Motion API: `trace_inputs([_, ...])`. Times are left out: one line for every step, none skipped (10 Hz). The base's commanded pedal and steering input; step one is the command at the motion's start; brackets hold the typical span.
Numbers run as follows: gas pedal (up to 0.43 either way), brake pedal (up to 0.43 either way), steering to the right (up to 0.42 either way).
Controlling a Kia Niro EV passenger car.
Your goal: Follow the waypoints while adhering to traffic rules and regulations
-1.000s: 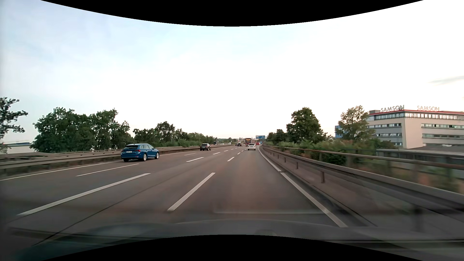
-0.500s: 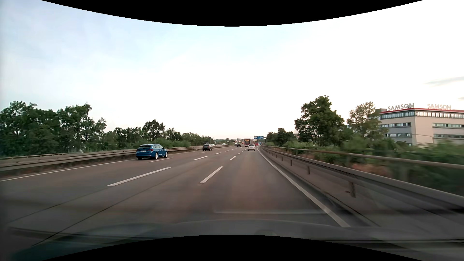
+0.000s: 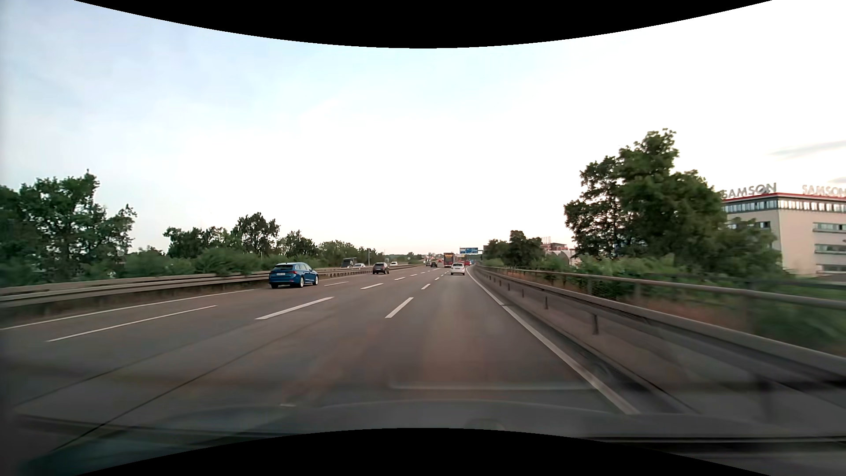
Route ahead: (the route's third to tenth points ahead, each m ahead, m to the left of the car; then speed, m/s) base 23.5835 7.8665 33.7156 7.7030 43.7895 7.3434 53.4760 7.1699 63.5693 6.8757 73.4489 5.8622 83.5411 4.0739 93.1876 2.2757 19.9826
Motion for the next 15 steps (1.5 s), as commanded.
trace_inputs([0.0, 0.0, 0.001])
trace_inputs([0.0, 0.0, 0.001])
trace_inputs([0.0, 0.0, 0.0])
trace_inputs([0.0, 0.0, 0.0])
trace_inputs([0.0, 0.0, 0.0])
trace_inputs([0.0, 0.0, 0.0])
trace_inputs([0.0, 0.0, 0.0])
trace_inputs([0.0, 0.0, 0.0])
trace_inputs([0.0, 0.0, 0.0])
trace_inputs([0.0, 0.0, 0.0])
trace_inputs([0.0, 0.0, 0.0])
trace_inputs([0.0, 0.0, 0.0])
trace_inputs([0.0, 0.0, 0.0])
trace_inputs([0.0, 0.0, 0.0])
trace_inputs([0.0, 0.0, 0.0])
